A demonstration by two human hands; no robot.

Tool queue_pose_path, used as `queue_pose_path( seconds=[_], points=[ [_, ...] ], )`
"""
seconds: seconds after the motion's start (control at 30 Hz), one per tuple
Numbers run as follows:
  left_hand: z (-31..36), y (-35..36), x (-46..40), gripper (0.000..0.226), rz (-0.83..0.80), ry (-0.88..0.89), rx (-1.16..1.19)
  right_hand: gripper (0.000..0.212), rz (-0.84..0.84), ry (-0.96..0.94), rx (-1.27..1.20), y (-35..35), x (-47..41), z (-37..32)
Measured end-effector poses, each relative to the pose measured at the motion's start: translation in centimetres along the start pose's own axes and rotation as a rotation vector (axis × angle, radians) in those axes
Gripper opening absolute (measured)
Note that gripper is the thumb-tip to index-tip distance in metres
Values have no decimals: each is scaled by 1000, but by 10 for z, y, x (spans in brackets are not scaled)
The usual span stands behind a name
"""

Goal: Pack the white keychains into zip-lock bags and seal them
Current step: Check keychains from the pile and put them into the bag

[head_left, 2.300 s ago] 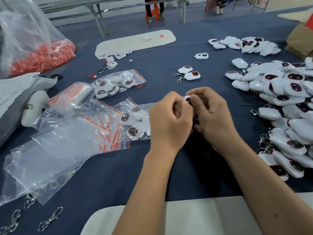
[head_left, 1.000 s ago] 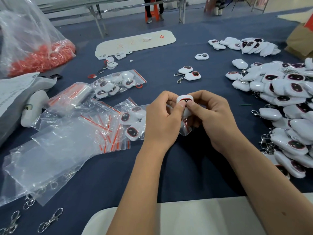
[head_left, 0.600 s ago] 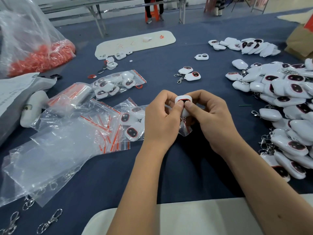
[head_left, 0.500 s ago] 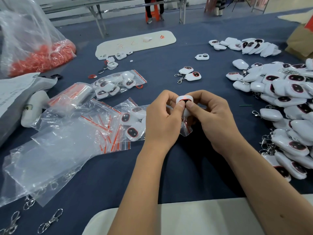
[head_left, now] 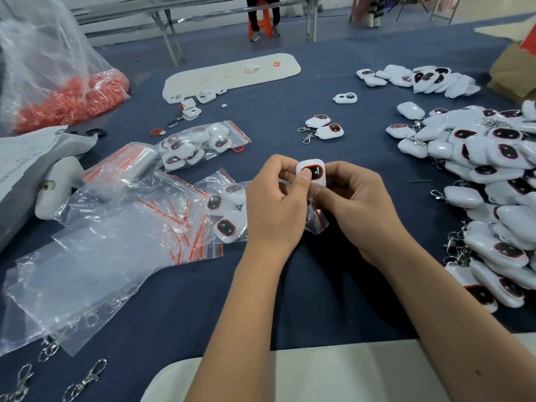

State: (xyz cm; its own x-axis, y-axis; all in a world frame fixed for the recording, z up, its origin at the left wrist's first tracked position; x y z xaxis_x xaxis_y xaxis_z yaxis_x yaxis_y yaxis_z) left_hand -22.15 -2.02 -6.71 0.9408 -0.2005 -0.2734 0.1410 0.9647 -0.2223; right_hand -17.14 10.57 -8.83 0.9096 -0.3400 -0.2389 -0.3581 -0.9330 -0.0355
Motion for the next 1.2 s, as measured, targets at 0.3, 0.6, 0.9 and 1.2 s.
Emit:
queue_pose_path(
  seconds=[0.3, 0.6, 0.9, 1.2],
  points=[
    [-8, 3, -2, 11, 24, 13, -112, 15, 106, -20, 17, 0, 0, 0],
    [-14, 5, -1, 17, 29, -28, -323, 7, 329, -42, -120, -11, -3, 0],
    [-8, 8, 5, 32, -12, -13, -393, 19, 402, 22, -141, -10, -6, 6],
    [-11, 3, 2, 12, 61, -72, -288, 15, 315, 17, 135, -11, -5, 5]
  ],
)
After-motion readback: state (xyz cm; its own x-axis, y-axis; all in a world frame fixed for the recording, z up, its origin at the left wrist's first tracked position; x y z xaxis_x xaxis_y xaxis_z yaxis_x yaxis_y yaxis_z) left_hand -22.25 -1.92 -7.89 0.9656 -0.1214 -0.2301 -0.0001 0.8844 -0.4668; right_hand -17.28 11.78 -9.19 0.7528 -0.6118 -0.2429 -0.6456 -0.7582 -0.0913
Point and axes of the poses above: each hand's wrist, its own x-axis away from the middle knuckle, its own y-axis out of the palm, z = x × y, the point moved 2 cm from there along -x, towards the middle knuckle, and after that the axes turned 3 degrees about -y, right-handed, at the moved point
